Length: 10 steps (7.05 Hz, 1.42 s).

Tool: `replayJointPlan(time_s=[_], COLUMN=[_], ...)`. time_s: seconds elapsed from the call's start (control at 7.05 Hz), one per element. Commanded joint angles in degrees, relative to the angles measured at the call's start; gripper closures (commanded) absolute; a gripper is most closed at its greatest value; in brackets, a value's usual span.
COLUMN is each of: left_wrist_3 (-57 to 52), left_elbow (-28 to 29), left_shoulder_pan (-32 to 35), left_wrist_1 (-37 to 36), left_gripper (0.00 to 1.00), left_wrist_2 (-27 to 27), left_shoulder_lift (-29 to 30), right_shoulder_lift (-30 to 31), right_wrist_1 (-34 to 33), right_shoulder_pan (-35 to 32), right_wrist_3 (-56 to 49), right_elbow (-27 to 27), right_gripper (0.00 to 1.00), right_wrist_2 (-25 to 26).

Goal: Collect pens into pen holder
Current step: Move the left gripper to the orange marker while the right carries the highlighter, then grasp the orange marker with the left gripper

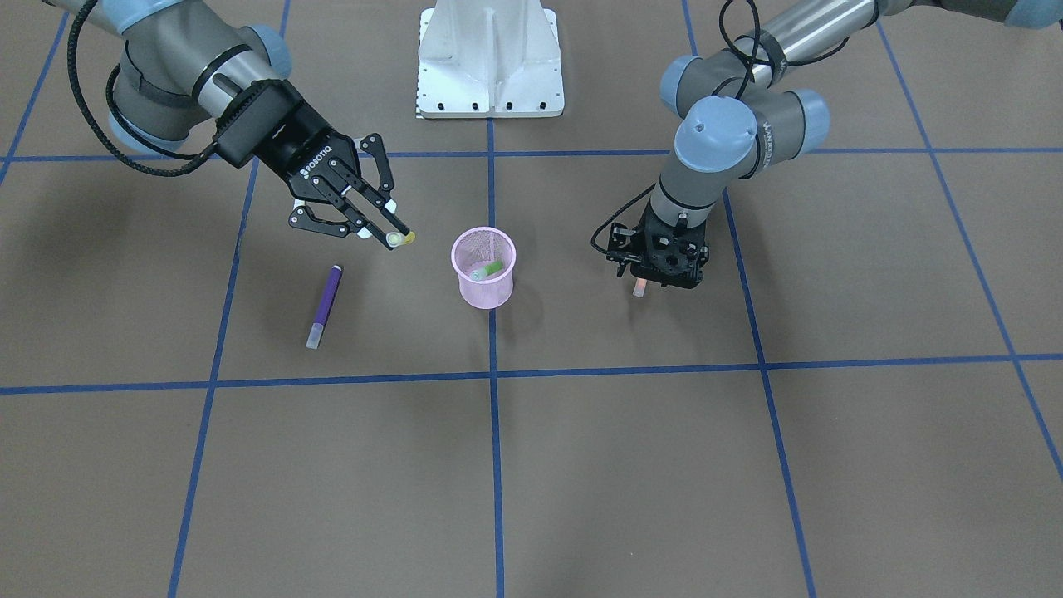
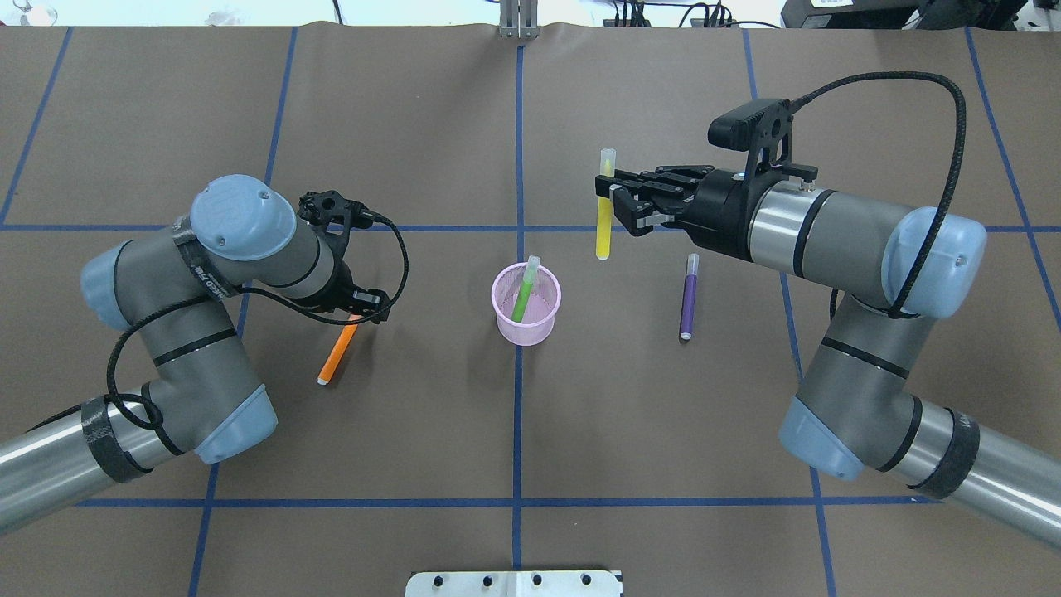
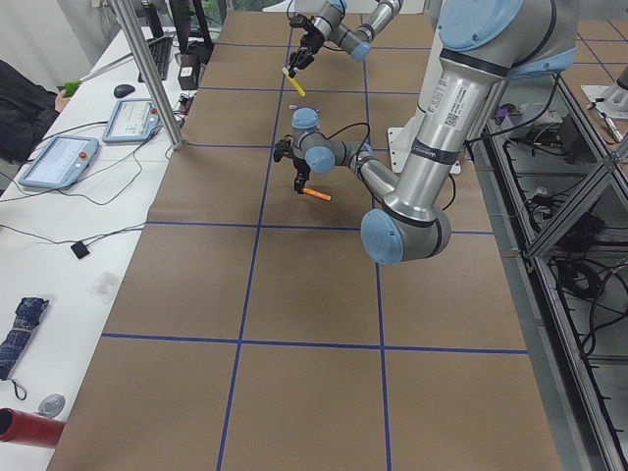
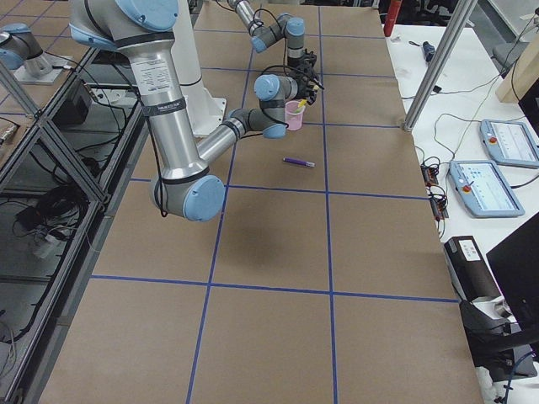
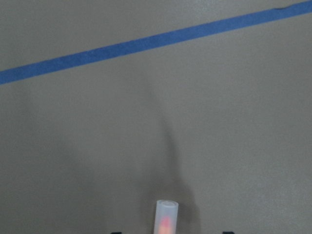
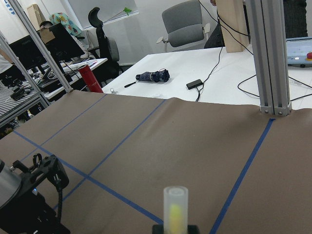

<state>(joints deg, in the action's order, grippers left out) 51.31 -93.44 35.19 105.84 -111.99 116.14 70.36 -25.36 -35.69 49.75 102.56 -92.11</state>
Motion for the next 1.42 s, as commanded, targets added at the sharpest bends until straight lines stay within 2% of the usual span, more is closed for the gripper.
replayJointPlan(time_s=[0.0,0.14,0.71,0.85,0.99,1.13,1.28], left_wrist_3=[-0.07,-0.07,-0.06,0.02,-0.06,0.11,0.72], left_elbow=[0.19,0.19,0.45,0.45,0.37,0.28,0.02], left_shoulder_pan=[-0.12,-0.12,-1.26,-1.18,-1.18,-1.18,-1.09], left_wrist_1=[-0.02,-0.11,-0.11,-0.19,-0.46,-0.55,-1.33], left_gripper=[0.33,0.39,0.44,0.5,0.67,0.95,1.0], left_wrist_2=[0.02,0.02,0.02,0.02,0.02,0.02,0.02], left_shoulder_lift=[-0.12,-0.21,-0.3,-0.3,-0.21,-0.3,-0.3], right_shoulder_lift=[-0.31,-0.31,-0.31,-0.39,-0.4,-0.4,-0.4], right_wrist_1=[-0.04,-0.04,-0.04,-0.04,-0.04,-0.04,-0.04], right_shoulder_pan=[0.01,0.09,0.53,0.62,0.62,0.62,0.62], right_wrist_3=[0.09,0.09,0.17,0.17,0.17,0.17,0.17], right_elbow=[-0.17,-0.17,-0.17,-0.34,-0.35,-0.35,-0.35], right_gripper=[1.0,1.0,1.0,1.0,1.0,1.0,1.0], right_wrist_2=[0.0,0.0,1.05,1.05,1.05,1.05,1.05])
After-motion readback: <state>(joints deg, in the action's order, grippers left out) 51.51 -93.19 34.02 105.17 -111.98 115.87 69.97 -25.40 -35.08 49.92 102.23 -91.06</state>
